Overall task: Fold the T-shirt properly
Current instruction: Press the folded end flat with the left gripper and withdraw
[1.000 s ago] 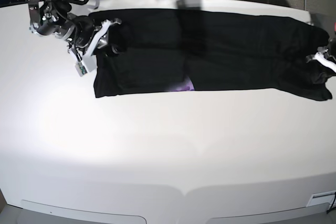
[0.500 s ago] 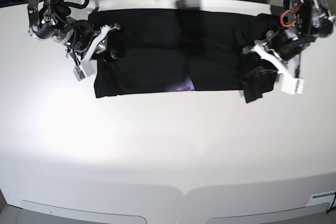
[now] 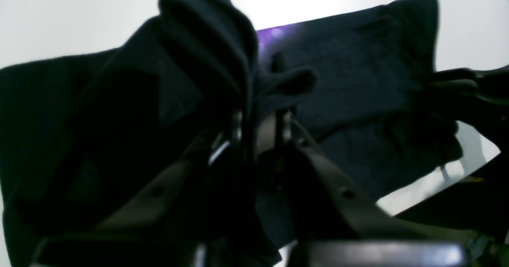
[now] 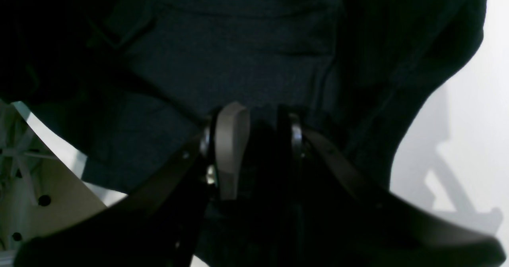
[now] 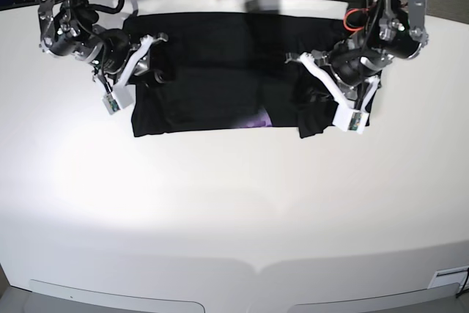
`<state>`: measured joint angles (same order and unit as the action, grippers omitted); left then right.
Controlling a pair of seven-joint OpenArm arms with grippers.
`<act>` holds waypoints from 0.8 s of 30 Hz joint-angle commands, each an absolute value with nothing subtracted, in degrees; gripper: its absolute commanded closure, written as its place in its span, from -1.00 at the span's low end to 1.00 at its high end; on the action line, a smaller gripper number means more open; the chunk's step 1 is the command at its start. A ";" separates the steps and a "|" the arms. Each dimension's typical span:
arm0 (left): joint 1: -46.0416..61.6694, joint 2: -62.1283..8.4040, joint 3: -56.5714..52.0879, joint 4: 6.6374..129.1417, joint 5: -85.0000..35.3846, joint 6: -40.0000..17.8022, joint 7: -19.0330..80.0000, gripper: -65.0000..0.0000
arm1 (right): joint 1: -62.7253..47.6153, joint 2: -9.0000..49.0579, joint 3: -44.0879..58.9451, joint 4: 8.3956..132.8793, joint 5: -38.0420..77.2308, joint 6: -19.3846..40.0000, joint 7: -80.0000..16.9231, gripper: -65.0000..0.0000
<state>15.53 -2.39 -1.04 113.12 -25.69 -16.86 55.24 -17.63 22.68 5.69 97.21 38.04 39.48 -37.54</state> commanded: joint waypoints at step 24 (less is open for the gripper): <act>14.06 -13.63 -9.98 114.37 -37.54 -24.08 61.12 0.10 | -16.47 23.49 6.09 98.30 39.20 40.00 -36.67 0.47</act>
